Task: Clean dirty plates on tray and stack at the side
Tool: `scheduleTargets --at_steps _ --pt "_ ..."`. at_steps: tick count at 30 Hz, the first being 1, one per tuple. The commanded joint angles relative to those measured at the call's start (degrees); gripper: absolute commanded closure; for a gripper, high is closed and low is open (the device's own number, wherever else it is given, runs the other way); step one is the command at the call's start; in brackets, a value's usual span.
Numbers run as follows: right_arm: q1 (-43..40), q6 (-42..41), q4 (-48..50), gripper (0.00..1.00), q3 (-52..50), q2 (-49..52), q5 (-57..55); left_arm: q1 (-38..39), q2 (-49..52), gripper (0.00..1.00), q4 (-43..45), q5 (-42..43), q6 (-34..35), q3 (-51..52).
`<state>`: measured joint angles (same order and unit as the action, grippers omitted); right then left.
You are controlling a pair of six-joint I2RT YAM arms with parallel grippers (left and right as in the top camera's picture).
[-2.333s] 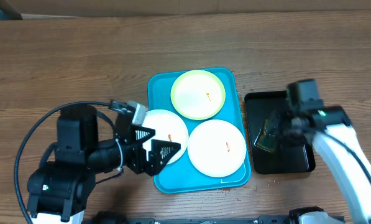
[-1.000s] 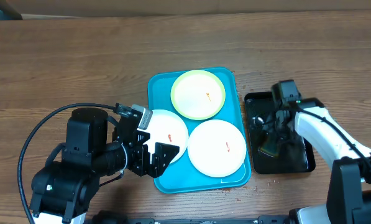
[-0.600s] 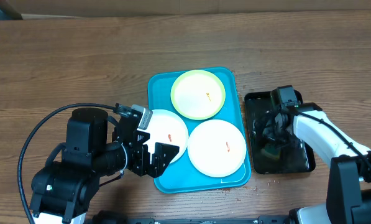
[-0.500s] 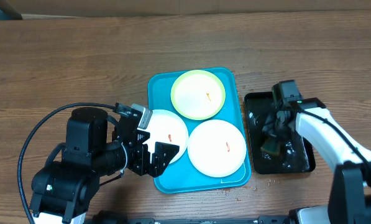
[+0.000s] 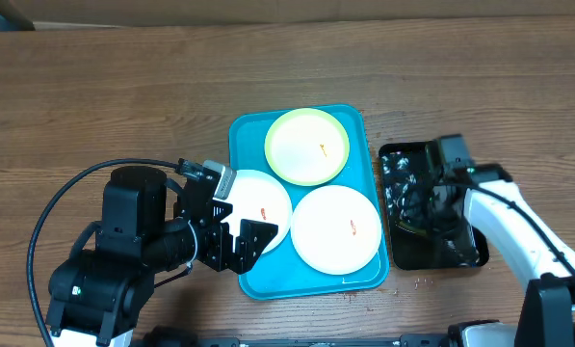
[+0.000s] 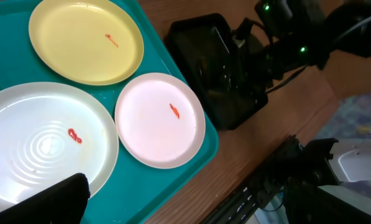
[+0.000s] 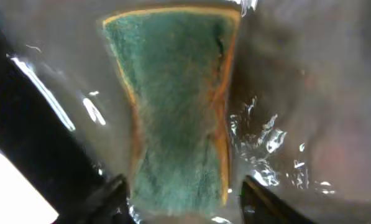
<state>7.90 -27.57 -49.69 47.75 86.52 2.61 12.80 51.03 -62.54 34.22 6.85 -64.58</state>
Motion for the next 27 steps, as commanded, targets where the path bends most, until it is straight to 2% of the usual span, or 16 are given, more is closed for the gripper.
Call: scheduleTargets --at_steps 1,3,4,5,6,12,13,17,20,21,23,27 --pt "0.0 -4.2 4.1 0.51 -5.4 -0.4 0.4 0.5 0.0 0.00 0.0 -0.3 -0.9 -1.2" --pt "-0.1 -4.2 8.6 0.64 -8.4 -0.3 0.2 0.5 0.0 0.00 0.0 -0.4 -0.9 -1.2" --pt "-0.1 -4.2 10.2 0.74 -9.3 -0.4 0.1 0.5 0.0 0.00 0.0 -0.3 -0.9 -1.2" --pt "-0.1 -4.2 11.8 0.90 -9.6 -0.4 0.1 0.5 0.0 0.00 0.0 -0.3 -0.9 -1.2" --pt "-0.1 -4.1 12.2 0.96 -9.4 -0.4 0.0 0.5 0.0 0.00 0.0 -0.3 -0.9 -1.2" --pt "-0.1 0.2 5.6 0.96 -3.0 -1.1 0.0 0.5 0.0 0.00 0.0 -0.3 -0.9 -1.2" --pt "-0.1 1.6 3.3 0.95 -1.3 -1.5 0.0 0.5 0.0 0.00 0.0 -0.3 -0.9 -1.2" --pt "-0.1 4.0 -3.7 0.70 4.5 -3.3 -0.8 0.5 0.0 0.00 0.0 -0.3 -0.9 -1.2" --pt "-0.1 4.0 -5.4 0.41 6.5 -3.9 -1.2 0.5 0.0 0.00 0.5 -0.3 -0.9 -1.2" --pt "-0.1 4.0 -5.2 0.36 6.6 -3.9 -1.2 0.5 0.0 0.00 0.6 -0.3 -0.9 -1.2" --pt "-0.1 3.9 -4.7 0.32 6.5 -3.5 -1.3 0.5 0.0 0.00 0.6 -0.4 -0.9 -1.2" --pt "-0.1 2.0 -2.4 0.32 5.3 -2.1 -1.5 0.5 0.7 0.00 -0.9 -6.0 3.6 -1.1"
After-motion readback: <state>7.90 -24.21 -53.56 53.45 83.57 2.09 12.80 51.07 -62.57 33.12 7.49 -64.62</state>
